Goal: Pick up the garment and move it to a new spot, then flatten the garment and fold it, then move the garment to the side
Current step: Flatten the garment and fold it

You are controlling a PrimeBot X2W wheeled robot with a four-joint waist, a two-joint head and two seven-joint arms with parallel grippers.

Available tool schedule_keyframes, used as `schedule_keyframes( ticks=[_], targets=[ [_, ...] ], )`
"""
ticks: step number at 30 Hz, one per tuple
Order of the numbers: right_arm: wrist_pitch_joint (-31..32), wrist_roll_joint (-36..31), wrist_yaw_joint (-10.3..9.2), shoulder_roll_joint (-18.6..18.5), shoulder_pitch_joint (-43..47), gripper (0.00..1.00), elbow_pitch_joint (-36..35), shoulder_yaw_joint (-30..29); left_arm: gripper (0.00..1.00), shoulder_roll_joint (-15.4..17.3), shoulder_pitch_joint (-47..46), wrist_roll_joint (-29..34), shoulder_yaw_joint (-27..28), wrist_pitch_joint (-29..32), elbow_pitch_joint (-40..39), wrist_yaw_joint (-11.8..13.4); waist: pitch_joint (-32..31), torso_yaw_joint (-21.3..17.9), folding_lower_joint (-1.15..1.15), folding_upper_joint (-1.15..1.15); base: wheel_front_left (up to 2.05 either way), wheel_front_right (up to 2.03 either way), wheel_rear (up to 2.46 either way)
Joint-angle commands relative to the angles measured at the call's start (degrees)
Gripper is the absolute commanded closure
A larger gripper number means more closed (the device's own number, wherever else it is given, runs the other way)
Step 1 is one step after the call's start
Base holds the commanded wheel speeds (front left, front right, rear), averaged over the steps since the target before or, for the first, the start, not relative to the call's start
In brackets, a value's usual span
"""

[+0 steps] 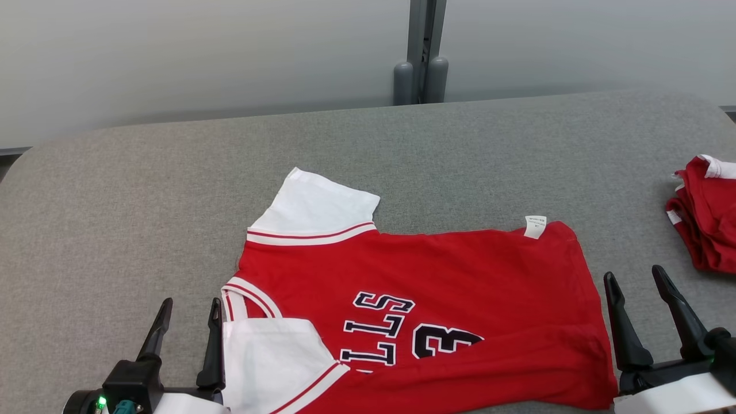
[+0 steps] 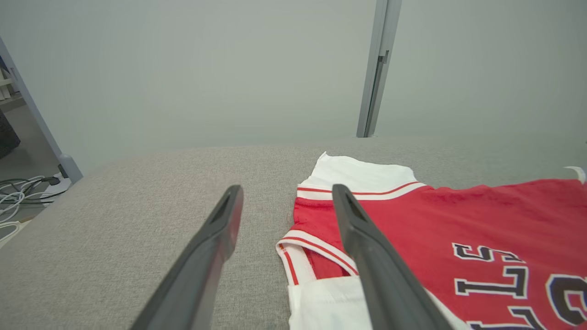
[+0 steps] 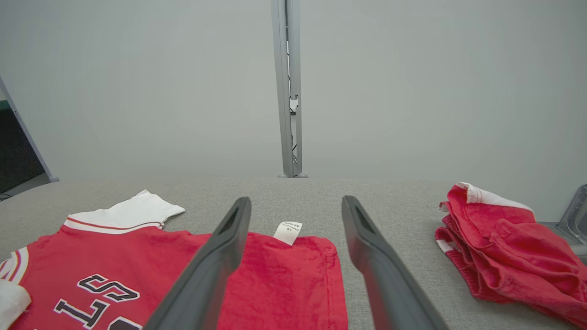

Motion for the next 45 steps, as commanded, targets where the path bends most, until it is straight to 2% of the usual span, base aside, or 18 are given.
schedule_keyframes(
  ticks=[1, 5, 9, 14, 18, 23, 25, 28, 32, 39, 40, 41, 42, 45],
  targets=[
    [0.3, -0.1, 0.0, 0.2, 0.5, 0.0, -0.5, -0.2, 0.0, 0.3, 0.1, -0.2, 0.1, 0.2, 0.0, 0.3, 0.2, 0.1, 0.0, 0.0, 0.0, 0.0, 0.0],
    [0.7, 0.2, 0.0, 0.4, 0.3, 0.0, -1.2, 0.0, 0.0, 0.4, -0.3, -0.8, 0.3, 0.2, 0.0, 0.2, 0.9, 0.0, 0.0, 0.0, 0.0, 0.0, 0.0],
    [0.6, 0.4, 0.0, 0.7, -0.7, 0.0, -1.9, -0.2, 0.0, 1.0, -3.7, -1.0, -0.3, 1.0, -1.0, -1.0, 2.7, 0.2, 0.0, 0.0, 0.0, 0.0, 0.0],
    [0.3, 0.6, 0.0, 0.8, -3.0, 0.0, -3.2, -0.3, 0.0, 1.5, -14.7, -0.4, -2.3, 4.6, 0.0, -3.7, 7.1, 0.3, 0.0, 0.0, 0.0, 0.0, 0.0],
    [-0.1, 1.1, 0.0, 0.3, -7.3, 0.0, -3.3, 2.0, 0.0, 1.8, -24.7, -0.9, -2.6, 8.4, 2.9, -5.2, 12.0, -2.3, 0.0, 0.0, 0.0, 0.0, 0.0],
    [-1.7, 1.7, 0.0, 0.7, -12.3, 0.0, -2.3, 3.1, 0.0, 2.3, -36.2, -1.5, -3.8, 12.7, 11.5, -8.4, 17.0, -4.8, 0.0, 0.0, 0.0, 0.0, 0.0],
    [-2.3, 2.1, 0.0, 0.9, -14.0, 0.0, -1.2, 3.4, 0.0, 1.9, -42.1, -2.0, -4.8, 14.6, 18.1, -10.5, 19.0, -6.0, 0.0, 0.0, 0.0, 0.0, 0.0],
    [-2.9, 2.5, 0.0, 1.3, -15.0, 0.0, 0.0, 3.7, 0.0, 1.9, -46.8, -2.4, -5.9, 16.6, 25.4, -12.1, 20.3, -6.9, 0.0, 0.0, 0.0, 0.0, 0.0],
    [-3.3, 3.3, 0.0, 1.7, -15.7, 0.0, 1.6, 3.7, 0.0, 2.1, -51.9, -2.8, -6.7, 18.2, 34.5, -13.1, 21.4, -8.0, 0.0, 0.0, 0.0, 0.0, 0.0],
    [-3.7, 4.1, 0.0, 1.3, -16.6, 0.0, 3.3, 3.7, 0.0, 2.3, -57.0, -3.1, -6.9, 18.4, 44.7, -13.3, 22.1, -9.0, 0.0, 0.0, 0.0, 0.0, 0.0],
    [-3.7, 4.4, 0.0, 1.2, -16.8, 0.0, 3.7, 3.5, 0.12, 2.1, -57.5, -3.2, -7.0, 18.7, 46.2, -13.4, 22.3, -9.0, 0.0, 0.0, 0.0, 0.0, 0.0],
    [-3.7, 4.8, 0.0, 1.1, -17.1, 0.0, 4.1, 3.4, 0.79, 1.8, -58.0, -3.5, -7.1, 18.4, 47.3, -13.6, 22.3, -9.0, 0.0, 0.0, 0.0, 0.0, 0.0],
    [-3.7, 5.1, 0.0, 0.9, -17.4, 0.0, 4.5, 3.2, 1.0, 1.7, -58.5, -3.5, -7.3, 18.0, 48.1, -13.7, 22.4, -8.9, 0.0, 0.0, 0.0, 0.0, 0.0],
    [-3.7, 5.9, 0.0, -0.8, -19.1, 0.0, 6.2, 2.9, 1.0, 1.5, -60.2, -3.4, -7.7, 15.5, 49.7, -14.0, 22.5, -8.4, 0.0, 0.0, 0.0, 0.0, 0.0]
  ],
)
